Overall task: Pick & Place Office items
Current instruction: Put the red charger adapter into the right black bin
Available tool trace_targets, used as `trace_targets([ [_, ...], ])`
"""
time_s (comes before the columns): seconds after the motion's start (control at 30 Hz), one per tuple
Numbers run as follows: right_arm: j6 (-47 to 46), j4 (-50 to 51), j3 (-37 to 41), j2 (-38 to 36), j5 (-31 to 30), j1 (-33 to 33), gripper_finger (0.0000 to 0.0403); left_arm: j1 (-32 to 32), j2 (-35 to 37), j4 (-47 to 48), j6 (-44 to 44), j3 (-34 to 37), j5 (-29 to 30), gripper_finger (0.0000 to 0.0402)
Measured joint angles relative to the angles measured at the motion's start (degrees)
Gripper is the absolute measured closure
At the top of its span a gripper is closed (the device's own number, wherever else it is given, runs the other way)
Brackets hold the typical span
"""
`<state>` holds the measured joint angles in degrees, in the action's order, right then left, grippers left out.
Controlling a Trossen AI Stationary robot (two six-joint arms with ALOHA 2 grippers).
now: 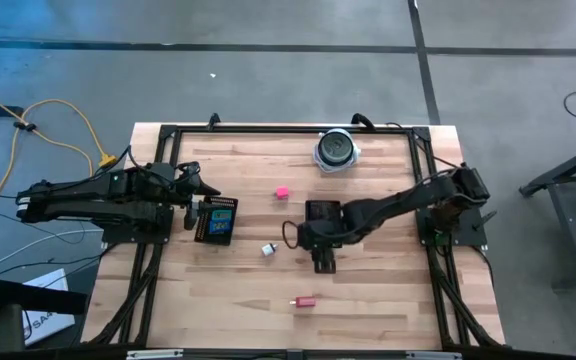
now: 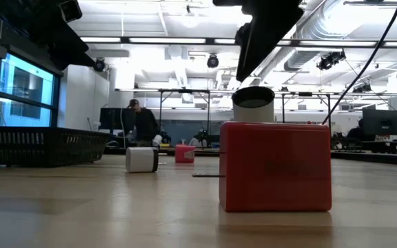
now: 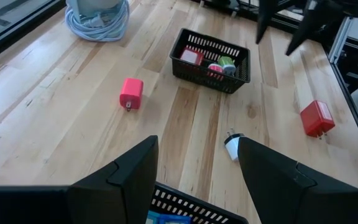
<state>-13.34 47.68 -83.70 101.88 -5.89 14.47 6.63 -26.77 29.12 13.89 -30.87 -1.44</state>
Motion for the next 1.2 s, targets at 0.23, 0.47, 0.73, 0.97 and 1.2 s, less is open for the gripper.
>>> trace_targets([
  [0.23, -3.38, -3.47, 0.0, 1.53, 0.07, 3.74, 0.0166, -0.02, -0.01, 0.0, 0.0, 0.01, -0.01, 0.0186],
  [0.47, -3.56, -5.7, -0.93, 4.07, -0.47, 6.6, 0.0166, 0.0, 0.01, -0.02, 0.02, 0.0, 0.01, 0.0186],
  [0.73, -4.31, -6.25, -4.25, 8.51, 0.1, 9.43, 0.0166, -0.01, 0.0, -0.02, 0.01, 0.01, 0.0, 0.0186],
  [0.97, -8.04, -7.37, -4.87, 9.08, -0.29, 12.43, 0.0166, 0.0, -0.01, -0.02, 0.01, 0.0, 0.01, 0.0186],
  [1.2, -13.86, -8.35, -4.9, 9.93, -2.87, 15.47, 0.0166, 0.0, -0.01, -0.02, 0.01, 0.01, -0.01, 0.0186],
])
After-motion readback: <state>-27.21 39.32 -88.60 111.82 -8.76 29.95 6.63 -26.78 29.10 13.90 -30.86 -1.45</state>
